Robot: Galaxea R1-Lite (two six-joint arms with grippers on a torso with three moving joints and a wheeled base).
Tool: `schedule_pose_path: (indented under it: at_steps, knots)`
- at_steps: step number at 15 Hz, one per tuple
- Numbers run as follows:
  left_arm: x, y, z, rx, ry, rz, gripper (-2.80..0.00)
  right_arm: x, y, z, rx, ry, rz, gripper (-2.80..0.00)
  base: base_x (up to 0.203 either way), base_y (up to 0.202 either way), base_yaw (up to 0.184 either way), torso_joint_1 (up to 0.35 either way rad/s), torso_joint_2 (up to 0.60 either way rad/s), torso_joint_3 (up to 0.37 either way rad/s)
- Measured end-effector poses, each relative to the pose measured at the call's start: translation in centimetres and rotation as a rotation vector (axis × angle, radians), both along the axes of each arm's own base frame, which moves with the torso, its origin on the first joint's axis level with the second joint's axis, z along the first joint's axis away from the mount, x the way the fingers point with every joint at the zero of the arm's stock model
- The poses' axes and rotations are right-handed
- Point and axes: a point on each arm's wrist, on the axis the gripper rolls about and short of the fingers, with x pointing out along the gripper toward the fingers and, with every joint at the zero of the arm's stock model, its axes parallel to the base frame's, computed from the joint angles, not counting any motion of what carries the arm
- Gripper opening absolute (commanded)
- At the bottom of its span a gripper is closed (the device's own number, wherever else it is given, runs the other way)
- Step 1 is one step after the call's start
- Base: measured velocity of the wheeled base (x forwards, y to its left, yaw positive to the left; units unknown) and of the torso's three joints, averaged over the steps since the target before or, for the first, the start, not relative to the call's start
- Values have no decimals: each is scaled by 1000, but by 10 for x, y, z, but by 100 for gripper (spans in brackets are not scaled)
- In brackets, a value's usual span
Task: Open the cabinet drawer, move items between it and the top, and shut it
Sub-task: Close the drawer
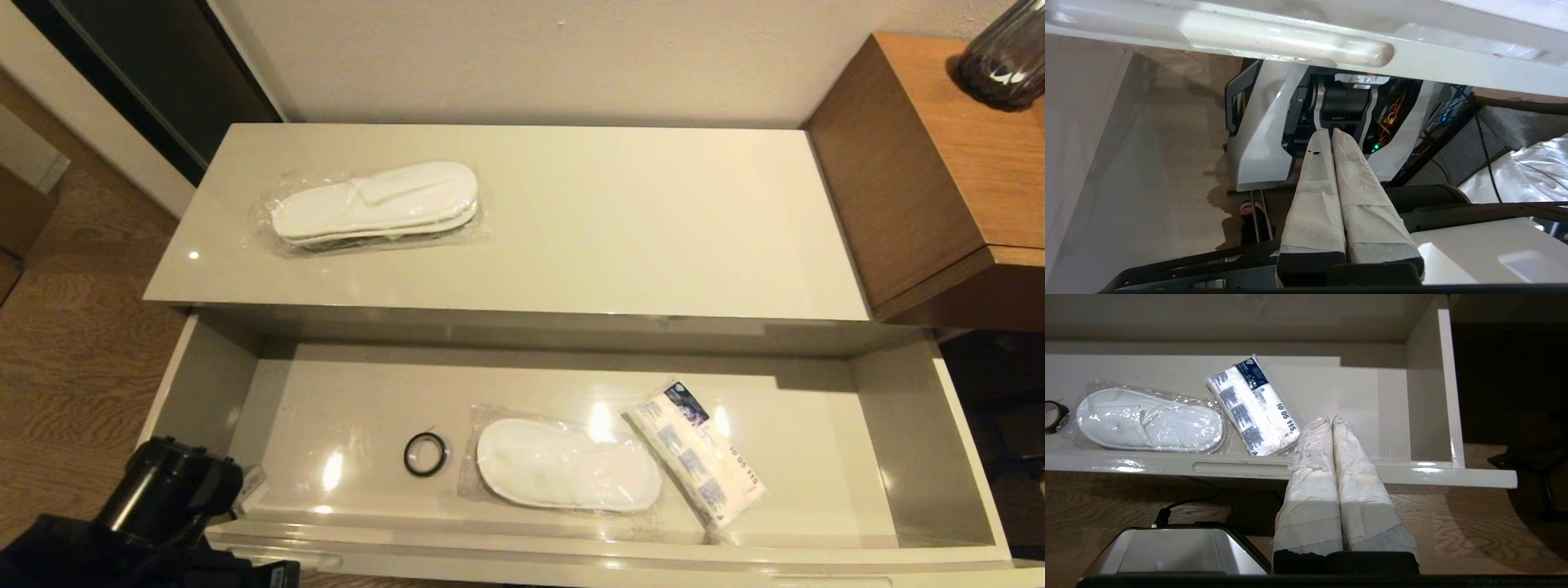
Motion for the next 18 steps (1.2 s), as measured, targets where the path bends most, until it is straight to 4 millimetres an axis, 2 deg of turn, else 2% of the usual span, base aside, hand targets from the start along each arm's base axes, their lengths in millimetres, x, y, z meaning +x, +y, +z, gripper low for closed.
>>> schedule_pose_path:
  at_steps: [3, 10, 14, 16, 18]
  knots:
    - [4, -4, -9, 14, 28, 6, -280, 0, 0, 0, 0, 0, -1, -280, 0, 0, 0, 0, 0, 0]
    - [34, -16, -14, -59, -89, 162, -280, 0, 0, 0, 0, 0, 0, -280, 0, 0, 0, 0, 0, 0]
    - [55, -23, 5, -159, -186, 272, -280, 0, 0, 0, 0, 0, -1, -280, 0, 0, 0, 0, 0, 0]
    - [67, -27, 21, -202, -244, 335, -280, 0, 0, 0, 0, 0, -2, -280, 0, 0, 0, 0, 0, 0]
    - [82, -30, 44, -236, -322, 382, -280, 0, 0, 0, 0, 0, -1, -280, 0, 0, 0, 0, 0, 0]
